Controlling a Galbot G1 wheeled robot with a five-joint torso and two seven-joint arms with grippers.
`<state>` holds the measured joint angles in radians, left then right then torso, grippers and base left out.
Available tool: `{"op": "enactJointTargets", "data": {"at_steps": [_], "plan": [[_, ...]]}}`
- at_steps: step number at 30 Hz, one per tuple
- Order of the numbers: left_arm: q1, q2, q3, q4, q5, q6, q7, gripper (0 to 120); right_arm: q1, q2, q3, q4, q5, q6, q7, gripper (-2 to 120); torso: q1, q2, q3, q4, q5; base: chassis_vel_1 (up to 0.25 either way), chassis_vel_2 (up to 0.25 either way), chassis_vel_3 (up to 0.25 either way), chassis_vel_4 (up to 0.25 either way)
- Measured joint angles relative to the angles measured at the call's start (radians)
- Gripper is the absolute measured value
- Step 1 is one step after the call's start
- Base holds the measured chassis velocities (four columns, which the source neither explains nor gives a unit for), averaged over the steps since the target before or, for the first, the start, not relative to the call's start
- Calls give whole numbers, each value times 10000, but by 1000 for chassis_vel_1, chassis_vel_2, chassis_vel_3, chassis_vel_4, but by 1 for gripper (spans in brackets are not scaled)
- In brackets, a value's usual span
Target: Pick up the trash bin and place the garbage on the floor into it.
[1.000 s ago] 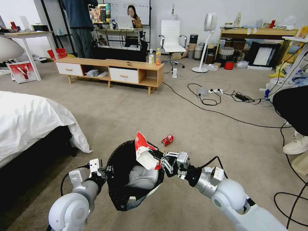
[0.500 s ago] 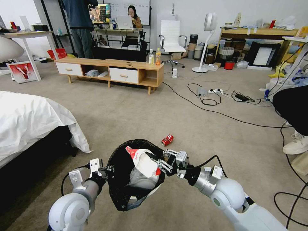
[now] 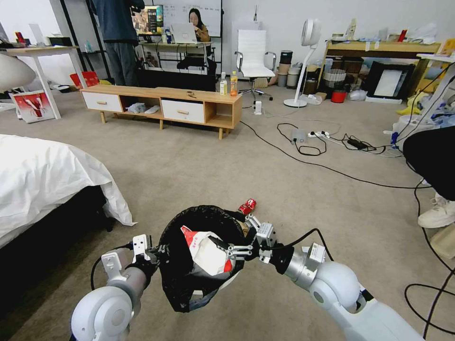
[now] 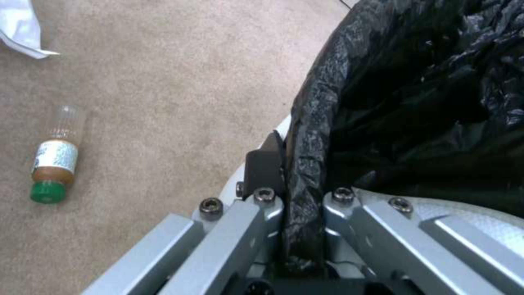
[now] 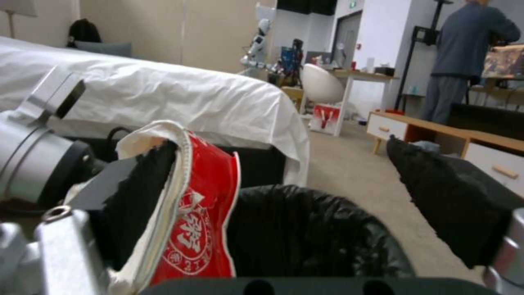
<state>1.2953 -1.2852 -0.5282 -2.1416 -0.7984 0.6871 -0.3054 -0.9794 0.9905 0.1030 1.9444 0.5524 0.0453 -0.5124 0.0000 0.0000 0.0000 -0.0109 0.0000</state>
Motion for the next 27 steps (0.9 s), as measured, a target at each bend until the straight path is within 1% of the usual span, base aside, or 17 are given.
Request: {"op": "enactJointTargets", "data": {"at_steps": [6,7,8,9,10,11,12,13,14,16,17,18,19,22,23,24,27], "plan": [[1,1,84,-104,-10,21,-10,3,18,-68,17,9,69,-369,322,100,0,0,0,1,0,0,0,0,0],[13,-1,121,-142,-2,22,-10,3,0,-156,-53,86,158,-890,601,100,0,-1,0,-1,1,0,0,0,0],[13,-1,121,-142,-2,22,-10,3,0,-156,-53,86,158,-890,601,100,0,-1,0,-1,1,0,0,0,0],[40,-6,155,-172,9,22,-8,3,-6,-260,-117,189,321,-1508,889,100,0,0,0,-1,1,0,0,0,0],[82,-20,179,-180,42,23,3,3,-6,-423,-157,411,733,-2759,1239,100,0,0,0,-1,0,0,0,0,0],[82,-20,179,-180,42,23,3,3,-6,-423,-157,411,733,-2759,1239,100,0,0,0,-1,0,0,0,0,0],[96,-24,179,-180,67,23,10,3,0,-463,-148,548,973,-3491,1402,100,0,0,0,-1,0,0,0,0,0],[124,-25,159,-180,91,15,27,3,23,-478,-117,751,1517,-4506,1750,100,0,0,0,-1,0,0,0,0,0],[124,-25,159,-180,91,15,27,3,23,-478,-117,751,1517,-4506,1750,100,0,0,0,-1,0,0,0,0,0],[172,-16,114,-180,108,-6,70,3,141,-377,-20,1147,2741,-6419,2591,100,0,0,0,0,0,0,0,0,0],[187,-11,98,-180,111,-10,82,3,202,-314,15,1285,3259,-7060,2934,100,0,0,0,0,0,0,0,0,0],[187,-11,98,-180,111,-10,82,3,202,-314,15,1285,3259,-7060,2934,100,0,0,0,0,0,0,0,0,0],[203,-6,69,-188,116,-13,100,3,313,-228,62,1494,4149,-7782,3569,100,0,0,0,1,-1,0,0,0,0],[215,-1,53,-204,121,-24,113,3,360,-197,62,1567,4674,-7912,3902,100,0,0,0,1,-1,0,0,0,0],[230,12,30,-215,124,-38,131,3,396,-155,41,1631,5333,-7995,4339,100,0,0,0,0,-1,0,0,0,0],[249,22,14,-223,126,-42,140,3,413,-120,34,1639,5554,-8001,4503,100,0,0,0,0,0,0,0,0,0],[258,28,1,-231,130,-43,144,3,414,-104,42,1626,5599,-8000,4511,100,0,0,0,0,0,0,0,0,0]]}}
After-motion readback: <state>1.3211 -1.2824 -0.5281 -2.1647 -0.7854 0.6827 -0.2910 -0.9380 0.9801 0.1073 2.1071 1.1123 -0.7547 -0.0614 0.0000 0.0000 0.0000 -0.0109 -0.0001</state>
